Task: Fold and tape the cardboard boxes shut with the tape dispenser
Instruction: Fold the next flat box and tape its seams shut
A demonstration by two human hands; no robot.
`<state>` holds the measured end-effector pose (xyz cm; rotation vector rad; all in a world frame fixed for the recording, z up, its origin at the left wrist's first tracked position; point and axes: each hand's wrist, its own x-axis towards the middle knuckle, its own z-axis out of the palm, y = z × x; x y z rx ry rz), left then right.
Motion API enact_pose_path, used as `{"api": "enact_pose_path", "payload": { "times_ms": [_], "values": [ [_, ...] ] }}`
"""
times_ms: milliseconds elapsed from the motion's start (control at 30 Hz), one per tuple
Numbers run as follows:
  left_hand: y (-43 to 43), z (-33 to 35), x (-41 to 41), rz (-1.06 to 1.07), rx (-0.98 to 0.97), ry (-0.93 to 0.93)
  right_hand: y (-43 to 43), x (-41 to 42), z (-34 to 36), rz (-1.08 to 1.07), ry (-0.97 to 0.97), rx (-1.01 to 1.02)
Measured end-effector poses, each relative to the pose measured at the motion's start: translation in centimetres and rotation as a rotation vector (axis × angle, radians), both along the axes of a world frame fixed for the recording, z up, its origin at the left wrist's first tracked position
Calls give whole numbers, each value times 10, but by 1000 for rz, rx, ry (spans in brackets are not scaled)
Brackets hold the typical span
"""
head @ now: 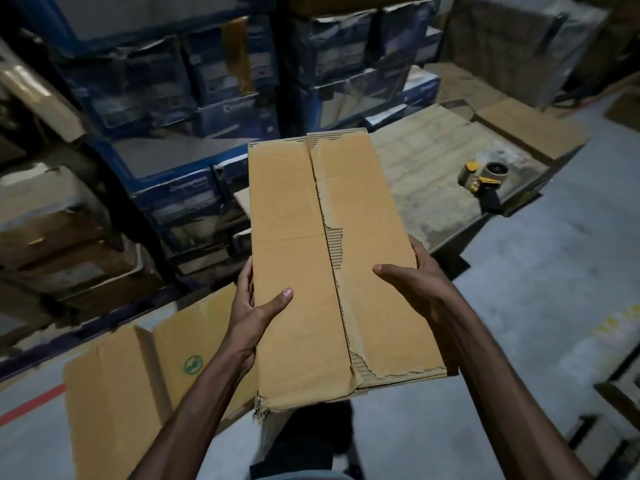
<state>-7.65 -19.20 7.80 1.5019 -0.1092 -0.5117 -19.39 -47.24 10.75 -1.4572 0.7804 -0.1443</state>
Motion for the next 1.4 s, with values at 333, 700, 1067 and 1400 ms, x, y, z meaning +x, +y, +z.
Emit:
{"api": "enact_pose_path", "payload": {
  "times_ms": [333,700,1067,1400],
  "values": [
    [-182,-31,100,-118,14,78,-162,69,-24,-154,84,13],
    [-305,-41,167,-16,34,114,-291,165,-50,-78,168,-120],
    [-365,-41,167,209,12,247,-400,231,-71,264,222,-612],
    [-425,-33,134,512,112,205,-482,271,-70,547,211,-767]
  ]
}}
